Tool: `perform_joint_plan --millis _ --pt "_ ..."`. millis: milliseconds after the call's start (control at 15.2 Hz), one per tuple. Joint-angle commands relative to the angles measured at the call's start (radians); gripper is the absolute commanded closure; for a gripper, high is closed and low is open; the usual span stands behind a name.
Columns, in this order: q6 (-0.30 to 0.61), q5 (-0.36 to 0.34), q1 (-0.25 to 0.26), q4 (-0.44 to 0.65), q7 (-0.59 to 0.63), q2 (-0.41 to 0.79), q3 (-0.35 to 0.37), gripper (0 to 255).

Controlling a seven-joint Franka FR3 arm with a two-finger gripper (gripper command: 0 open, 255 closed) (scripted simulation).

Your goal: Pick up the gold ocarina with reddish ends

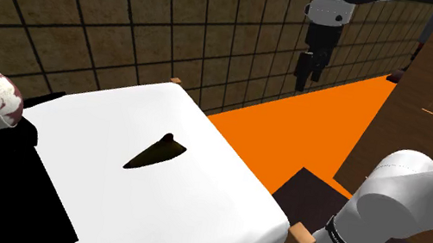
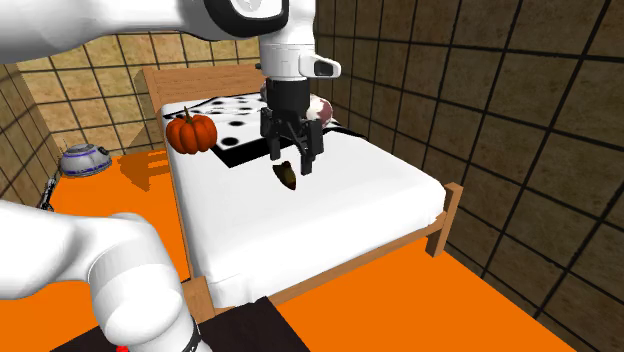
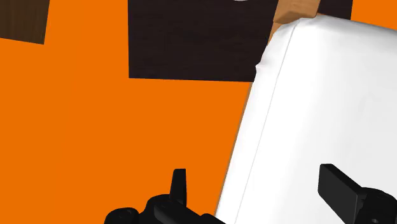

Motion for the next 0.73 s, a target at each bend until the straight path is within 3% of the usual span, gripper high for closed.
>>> perform_joint_plan --millis 0,660 --pt "0.000 0.000 0.000 0.000 0.000 0.000 0.000 0" --pt "0.157 -0.023 0.117 0.134 -0.113 0.331 0.093 0"
